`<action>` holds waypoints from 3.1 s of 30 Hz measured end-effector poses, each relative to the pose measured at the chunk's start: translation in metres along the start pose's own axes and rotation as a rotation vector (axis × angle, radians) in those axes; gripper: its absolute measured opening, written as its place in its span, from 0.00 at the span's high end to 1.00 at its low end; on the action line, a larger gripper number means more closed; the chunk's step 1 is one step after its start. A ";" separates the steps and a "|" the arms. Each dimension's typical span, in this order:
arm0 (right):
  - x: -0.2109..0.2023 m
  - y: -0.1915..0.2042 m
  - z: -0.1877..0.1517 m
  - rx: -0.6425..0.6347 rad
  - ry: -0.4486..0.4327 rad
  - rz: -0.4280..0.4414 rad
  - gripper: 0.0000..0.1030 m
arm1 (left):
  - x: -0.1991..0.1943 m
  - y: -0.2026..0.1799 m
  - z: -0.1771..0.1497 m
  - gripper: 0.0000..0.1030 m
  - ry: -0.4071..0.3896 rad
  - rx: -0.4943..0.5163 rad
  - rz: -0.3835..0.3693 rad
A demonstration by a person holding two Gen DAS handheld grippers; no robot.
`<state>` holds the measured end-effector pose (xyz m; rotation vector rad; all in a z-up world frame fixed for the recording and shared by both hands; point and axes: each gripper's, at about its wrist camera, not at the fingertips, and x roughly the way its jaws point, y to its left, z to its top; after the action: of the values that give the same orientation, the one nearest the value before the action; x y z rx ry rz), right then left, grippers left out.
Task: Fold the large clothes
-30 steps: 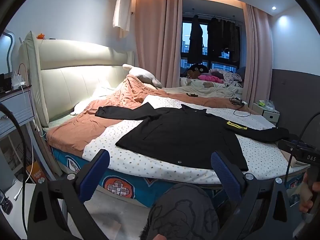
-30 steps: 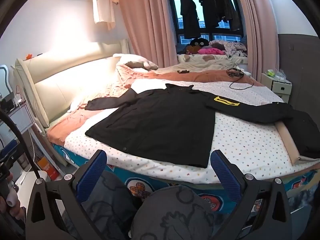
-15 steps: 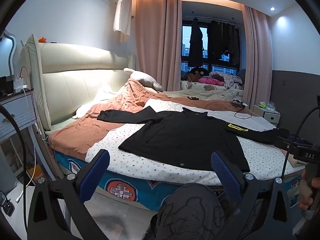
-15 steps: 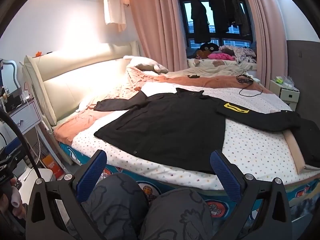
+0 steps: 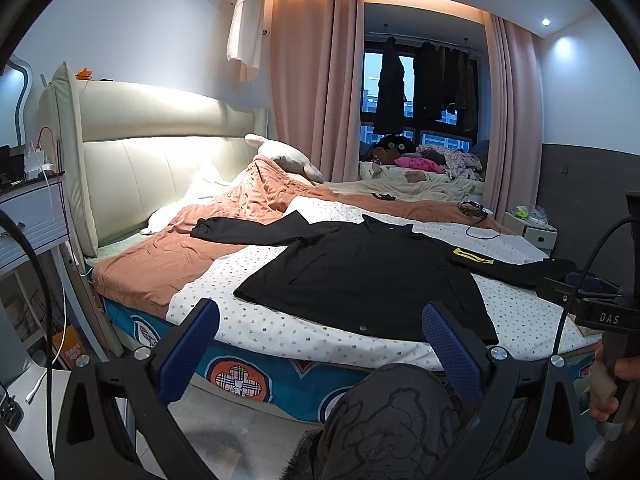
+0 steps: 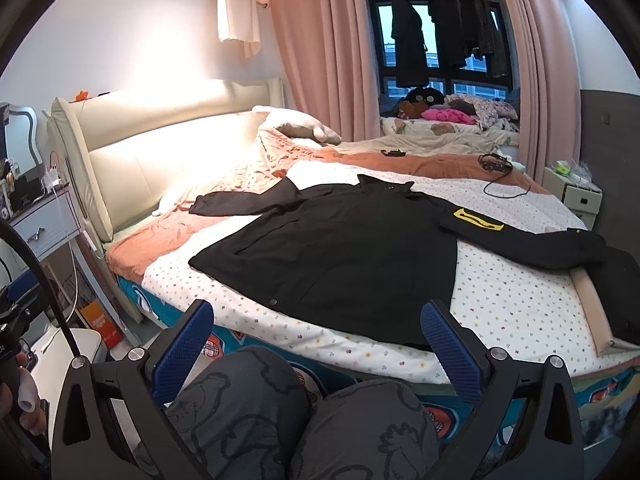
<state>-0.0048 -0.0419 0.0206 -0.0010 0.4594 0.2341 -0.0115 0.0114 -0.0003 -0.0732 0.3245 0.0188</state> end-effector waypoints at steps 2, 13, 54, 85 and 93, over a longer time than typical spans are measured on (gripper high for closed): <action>-0.001 0.001 0.000 -0.002 -0.005 0.004 0.00 | -0.001 0.001 0.001 0.00 -0.005 -0.003 0.002; 0.002 -0.005 -0.003 -0.005 -0.019 0.020 0.00 | -0.001 0.005 0.004 0.00 -0.011 -0.006 0.008; -0.021 0.005 -0.012 -0.005 -0.043 0.016 0.00 | -0.035 0.029 0.003 0.00 -0.054 -0.040 0.011; 0.126 -0.002 0.082 -0.103 0.014 0.109 0.00 | 0.111 0.083 0.059 0.00 0.049 -0.120 0.155; 0.188 -0.002 0.113 -0.091 0.041 0.125 0.00 | 0.180 0.112 0.069 0.00 0.113 -0.142 0.191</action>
<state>0.2088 0.0046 0.0398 -0.0660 0.4901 0.3783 0.1777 0.1290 -0.0002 -0.1841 0.4423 0.2277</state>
